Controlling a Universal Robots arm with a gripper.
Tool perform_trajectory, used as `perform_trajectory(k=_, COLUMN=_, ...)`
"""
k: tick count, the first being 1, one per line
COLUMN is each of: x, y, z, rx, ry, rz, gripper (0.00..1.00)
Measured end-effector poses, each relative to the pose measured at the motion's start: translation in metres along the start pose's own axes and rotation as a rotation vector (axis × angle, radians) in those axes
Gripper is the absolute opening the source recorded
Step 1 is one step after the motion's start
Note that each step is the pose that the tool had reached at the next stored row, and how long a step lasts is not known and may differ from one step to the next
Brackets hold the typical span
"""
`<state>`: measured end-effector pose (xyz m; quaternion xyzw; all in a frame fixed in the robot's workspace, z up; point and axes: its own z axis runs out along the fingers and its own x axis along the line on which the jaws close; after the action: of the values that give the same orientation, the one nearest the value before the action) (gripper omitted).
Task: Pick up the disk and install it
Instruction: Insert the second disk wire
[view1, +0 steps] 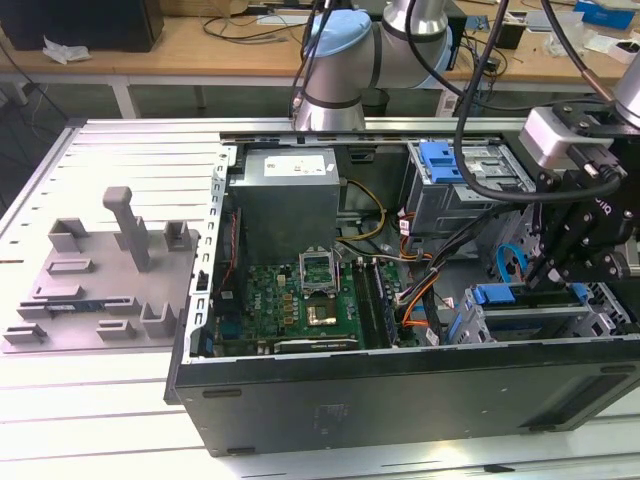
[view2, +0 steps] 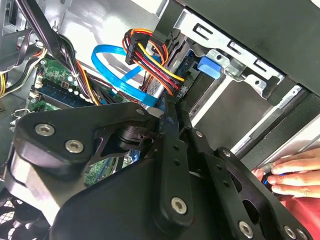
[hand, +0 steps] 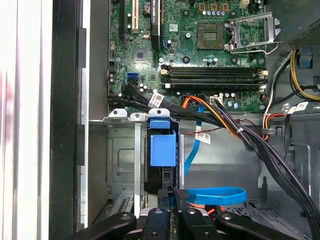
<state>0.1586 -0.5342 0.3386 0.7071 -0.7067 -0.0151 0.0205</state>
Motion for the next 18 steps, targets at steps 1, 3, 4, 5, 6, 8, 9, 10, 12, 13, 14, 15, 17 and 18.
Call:
perform_trajectory(k=1, x=0.0000, y=0.0001, z=0.0002, rx=-0.0001, ry=-0.0004, rz=0.000, gripper=0.16)
perform_trajectory(k=3, x=-0.0001, y=0.0002, z=0.0006, rx=-0.0002, ry=-0.0017, rz=0.000, gripper=0.17)
perform_trajectory(k=4, x=0.0000, y=0.0003, z=-0.0026, rx=0.0000, ry=0.0001, rz=0.000, gripper=0.30)
perform_trajectory(k=5, x=-0.0004, y=0.0006, z=-0.0067, rx=0.0000, ry=0.0007, rz=0.000, gripper=0.30)
perform_trajectory(k=6, x=-0.0008, y=0.0009, z=-0.0105, rx=0.0001, ry=0.0015, rz=0.000, gripper=0.30)
perform_trajectory(k=8, x=-0.0017, y=0.0027, z=-0.0195, rx=0.0012, ry=0.0023, rz=0.000, gripper=0.30)
perform_trajectory(k=9, x=-0.0019, y=0.0037, z=-0.0227, rx=0.0025, ry=0.0025, rz=0.000, gripper=0.30)
perform_trajectory(k=10, x=-0.0020, y=0.0049, z=-0.0255, rx=0.0042, ry=0.0025, rz=0.000, gripper=0.30)
perform_trajectory(k=12, x=-0.0020, y=0.0100, z=-0.0319, rx=0.0106, ry=0.0029, rz=0.000, gripper=0.30)
perform_trajectory(k=13, x=-0.0020, y=0.0119, z=-0.0330, rx=0.0122, ry=0.0031, rz=0.000, gripper=0.30)
perform_trajectory(k=14, x=-0.0020, y=0.0154, z=-0.0346, rx=0.0149, ry=0.0035, rz=0.000, gripper=0.30)
perform_trajectory(k=15, x=-0.0020, y=0.0187, z=-0.0363, rx=0.0177, ry=0.0041, rz=0.000, gripper=0.30)
perform_trajectory(k=17, x=-0.0020, y=0.0233, z=-0.0381, rx=0.0211, ry=0.0045, rz=0.000, gripper=0.30)
perform_trajectory(k=18, x=-0.0019, y=0.0299, z=-0.0393, rx=0.0266, ry=0.0046, rz=0.000, gripper=0.22)
